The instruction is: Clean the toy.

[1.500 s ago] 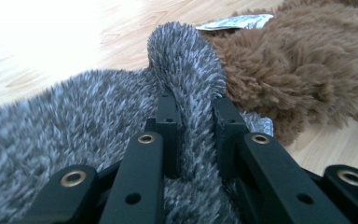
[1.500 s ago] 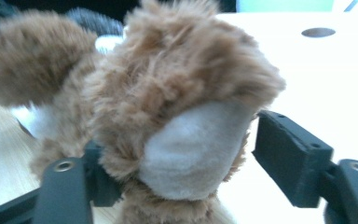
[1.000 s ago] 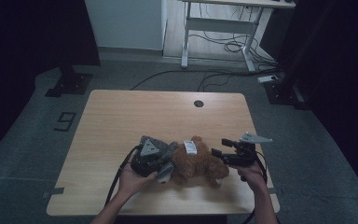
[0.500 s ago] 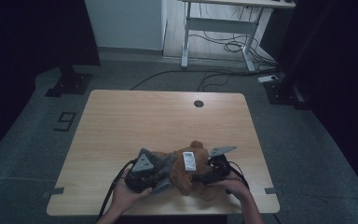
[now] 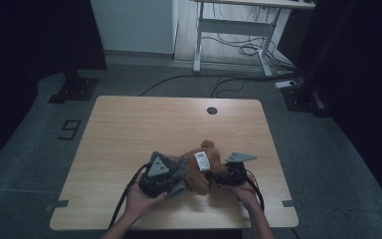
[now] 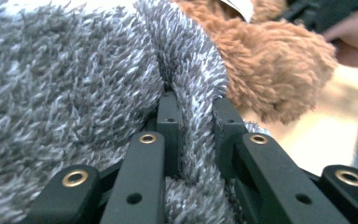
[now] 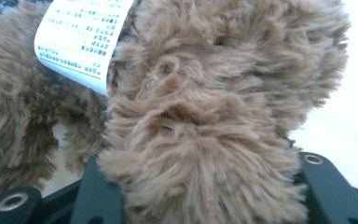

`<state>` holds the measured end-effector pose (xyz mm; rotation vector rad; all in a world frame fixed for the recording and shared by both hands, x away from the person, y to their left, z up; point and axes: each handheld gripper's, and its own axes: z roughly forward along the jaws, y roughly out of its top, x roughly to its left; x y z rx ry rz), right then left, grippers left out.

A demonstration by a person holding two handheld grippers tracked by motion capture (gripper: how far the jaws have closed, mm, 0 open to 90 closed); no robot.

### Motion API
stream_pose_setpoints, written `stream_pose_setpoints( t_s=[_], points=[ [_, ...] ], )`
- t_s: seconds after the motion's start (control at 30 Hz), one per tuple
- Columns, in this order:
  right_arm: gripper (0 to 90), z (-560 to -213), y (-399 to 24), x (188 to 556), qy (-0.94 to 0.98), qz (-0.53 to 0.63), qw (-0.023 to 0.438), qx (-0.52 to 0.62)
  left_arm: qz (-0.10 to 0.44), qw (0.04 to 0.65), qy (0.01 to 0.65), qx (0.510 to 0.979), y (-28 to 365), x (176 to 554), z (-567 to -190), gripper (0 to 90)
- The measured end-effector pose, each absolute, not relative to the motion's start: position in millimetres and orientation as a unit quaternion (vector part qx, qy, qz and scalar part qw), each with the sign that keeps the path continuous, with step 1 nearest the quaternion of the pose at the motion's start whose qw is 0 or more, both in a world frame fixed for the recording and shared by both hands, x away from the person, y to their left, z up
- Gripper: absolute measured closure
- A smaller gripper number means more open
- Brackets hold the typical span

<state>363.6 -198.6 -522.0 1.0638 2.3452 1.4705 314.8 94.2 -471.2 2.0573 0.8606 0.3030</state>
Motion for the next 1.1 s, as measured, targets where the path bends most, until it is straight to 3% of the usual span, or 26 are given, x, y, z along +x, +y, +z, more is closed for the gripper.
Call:
stream_pose_setpoints(
  t_s=[0.13,0.43,0.67,0.8,0.97,1.1],
  points=[
    [50.0,-522,-200,378,0.773,0.49,0.134,0.379,0.122,0.421,0.362,0.822,85,343,-466,76.2],
    [49.3,-529,-207,369,0.776,0.498,0.138,0.362,0.098,0.451,0.338,0.821,40,364,-415,76.0],
    [48.4,-535,-209,363,0.769,0.504,0.131,0.371,0.1,0.409,0.319,0.849,-19,371,-444,75.7],
    [48.4,-543,-215,362,0.761,0.519,0.117,0.37,0.097,0.429,0.33,0.835,-6,369,-451,76.0],
    [48.4,-542,-216,361,0.765,0.518,0.123,0.361,0.159,0.398,0.362,0.827,38,368,-444,76.2],
    [48.2,-542,-219,360,0.764,0.521,0.12,0.362,0.142,0.416,0.399,0.805,83,375,-450,76.3]
  ],
)
